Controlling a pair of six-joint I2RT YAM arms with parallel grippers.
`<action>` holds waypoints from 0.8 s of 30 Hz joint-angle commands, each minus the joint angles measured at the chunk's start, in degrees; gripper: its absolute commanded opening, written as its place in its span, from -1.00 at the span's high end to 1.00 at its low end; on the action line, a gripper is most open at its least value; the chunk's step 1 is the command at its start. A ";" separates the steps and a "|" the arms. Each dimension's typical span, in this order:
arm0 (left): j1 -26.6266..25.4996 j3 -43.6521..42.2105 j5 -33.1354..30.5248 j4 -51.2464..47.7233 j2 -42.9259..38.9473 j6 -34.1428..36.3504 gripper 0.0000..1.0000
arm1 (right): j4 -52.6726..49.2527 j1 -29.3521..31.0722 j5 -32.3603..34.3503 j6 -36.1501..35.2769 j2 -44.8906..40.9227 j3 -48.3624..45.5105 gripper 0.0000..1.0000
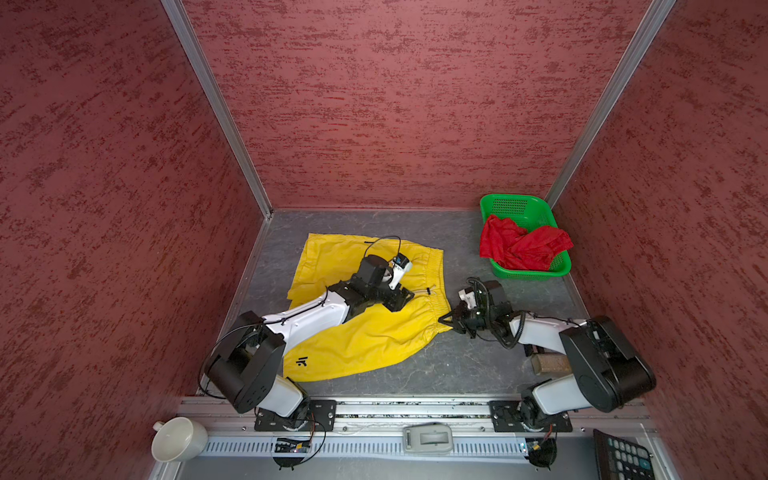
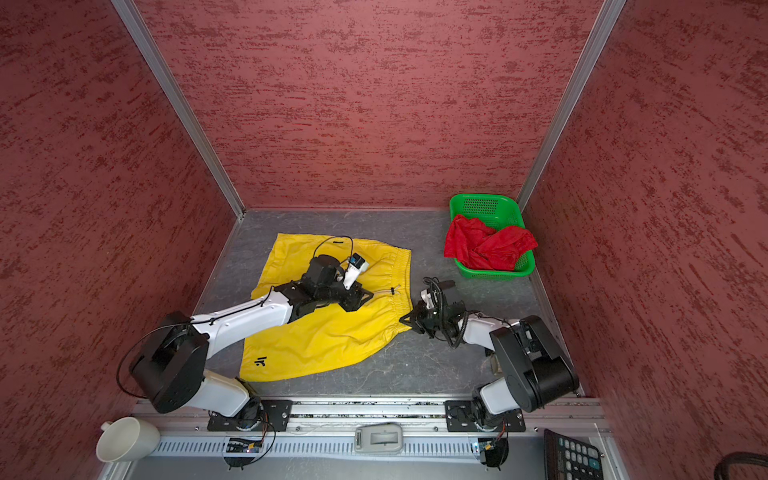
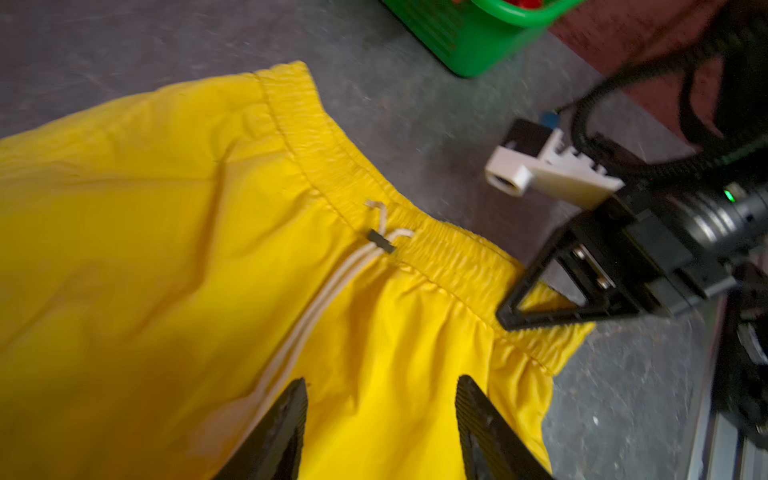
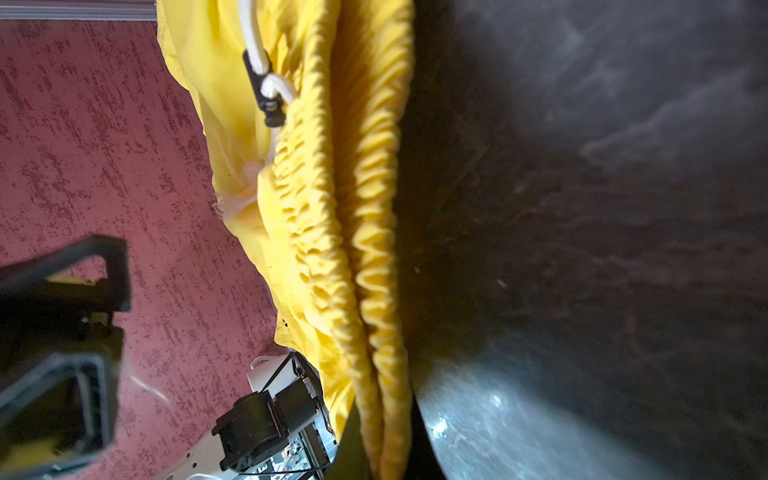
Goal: Fold and stack the shorts
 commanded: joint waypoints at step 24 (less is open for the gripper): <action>5.13 69.72 -7.46 -39.12 58.27 -11.56 0.17 | 8.37 7.81 16.83 11.01 -8.97 -10.46 1.00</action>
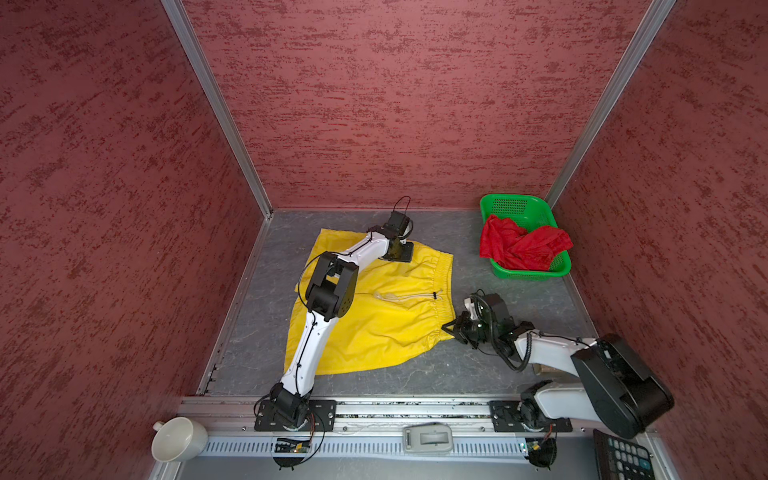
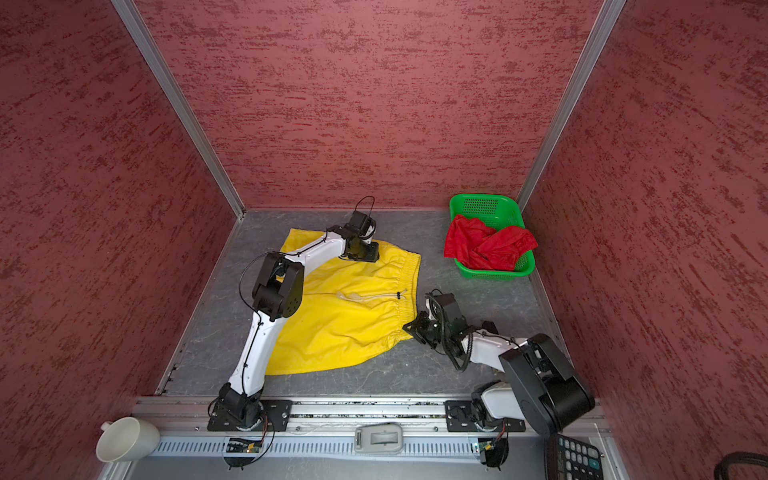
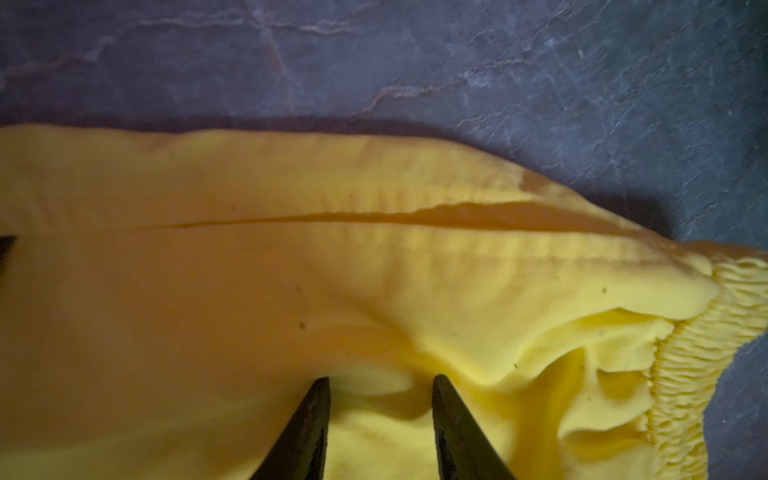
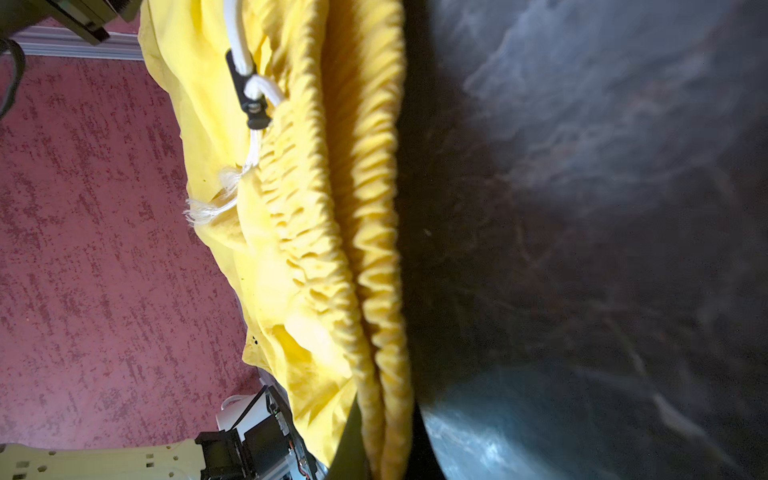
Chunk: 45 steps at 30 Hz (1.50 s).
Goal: Fold and stack the shorts
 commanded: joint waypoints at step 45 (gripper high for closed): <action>29.92 -74.19 -4.85 -7.75 -73.27 -34.55 -0.18 | 8.90 3.55 12.27 5.69 3.79 4.34 1.00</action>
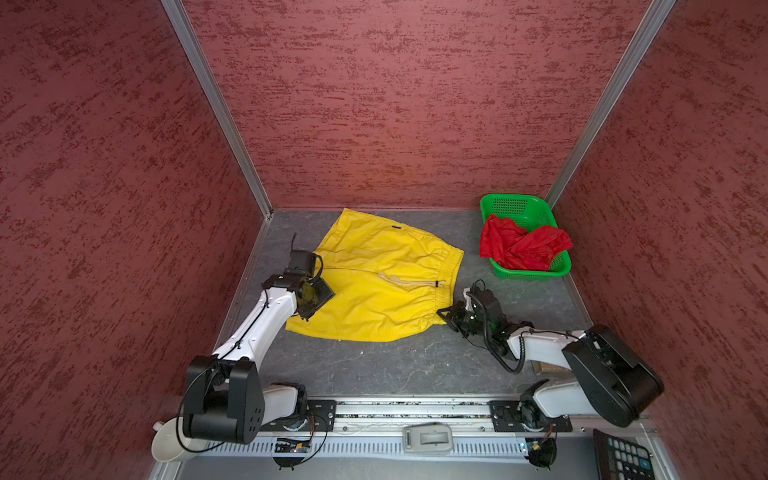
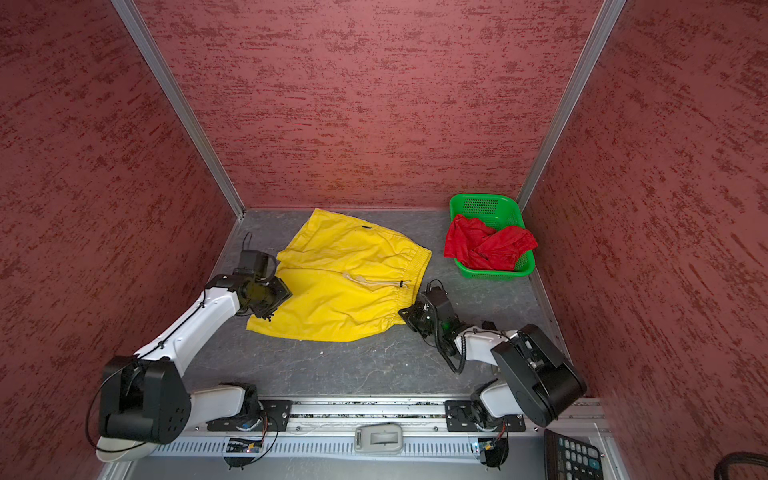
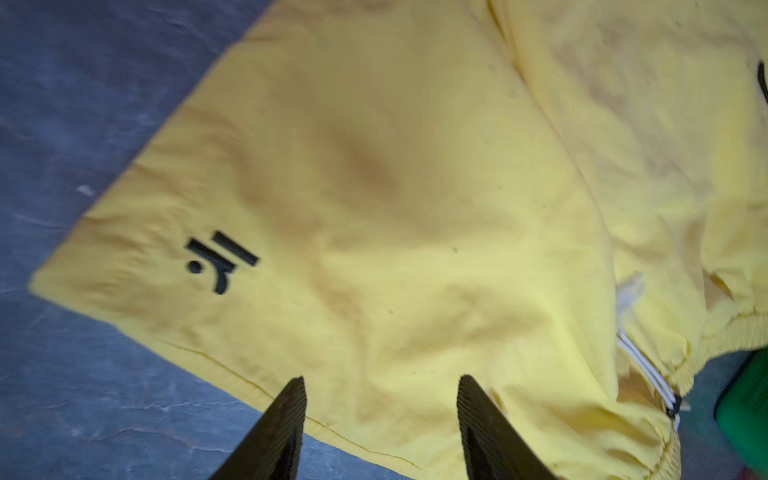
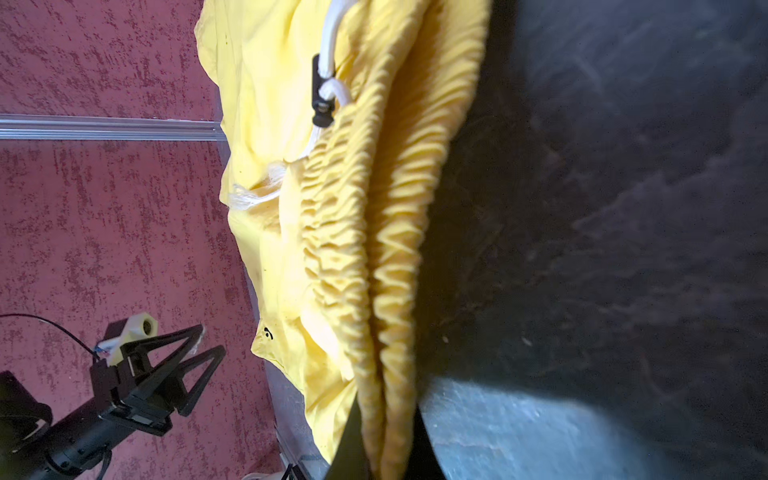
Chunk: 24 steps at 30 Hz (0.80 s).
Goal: Fold and stack the shorts
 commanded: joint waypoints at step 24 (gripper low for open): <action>19.77 -10.33 1.98 8.40 4.12 2.39 -0.18 | -2.31 0.19 -0.20 -0.60 -2.06 0.16 1.00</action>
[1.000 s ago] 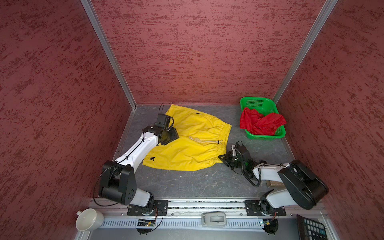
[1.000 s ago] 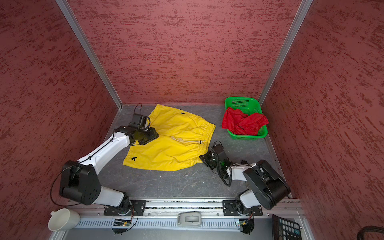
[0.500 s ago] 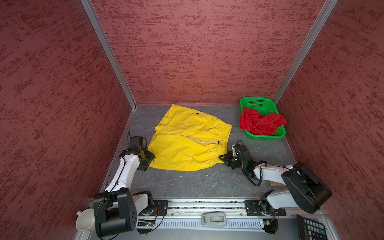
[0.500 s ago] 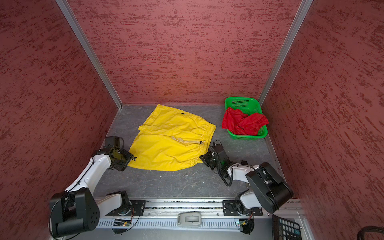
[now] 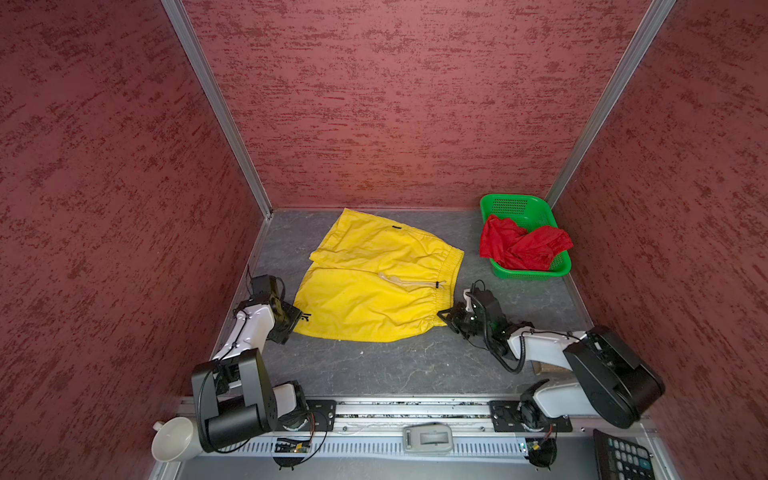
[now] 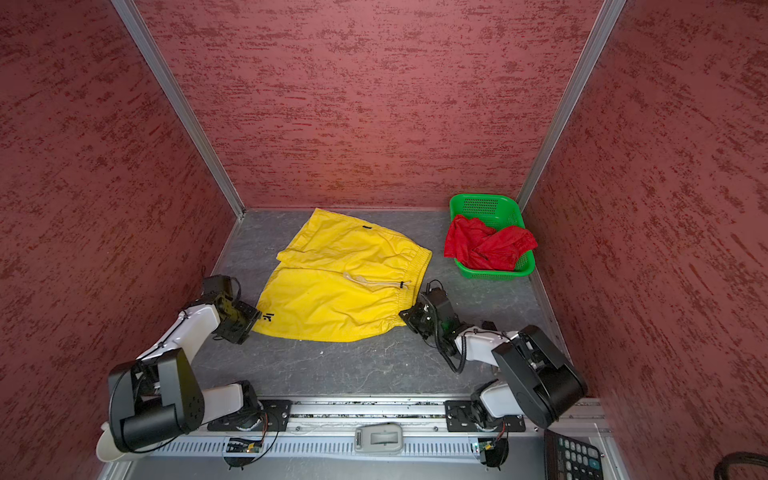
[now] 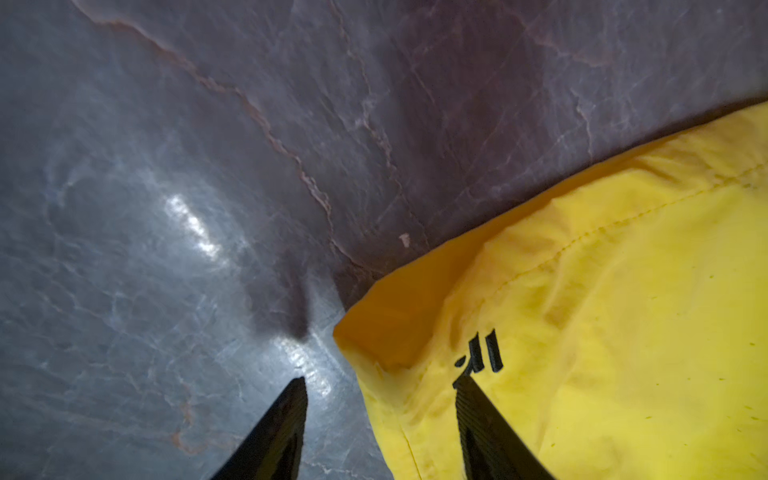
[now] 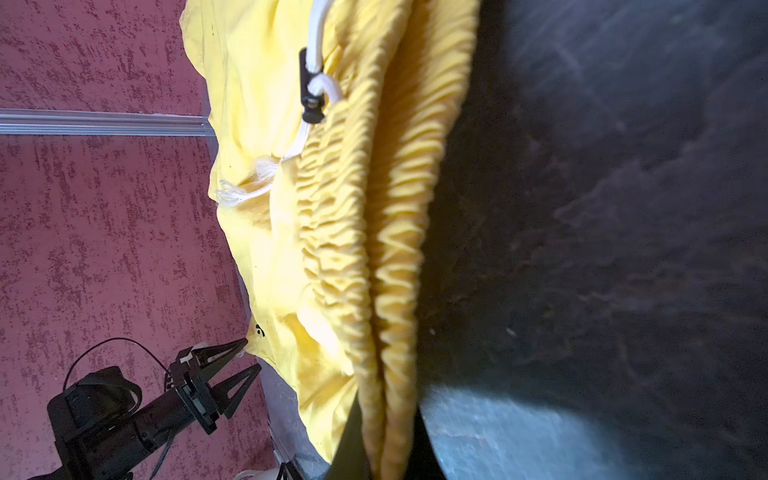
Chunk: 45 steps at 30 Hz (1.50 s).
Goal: Fold and stack the shorts
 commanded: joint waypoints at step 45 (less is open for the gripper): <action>0.02 -2.00 -0.79 3.60 -0.50 2.57 1.00 | 10.87 -0.16 -7.73 7.92 2.90 -8.05 0.77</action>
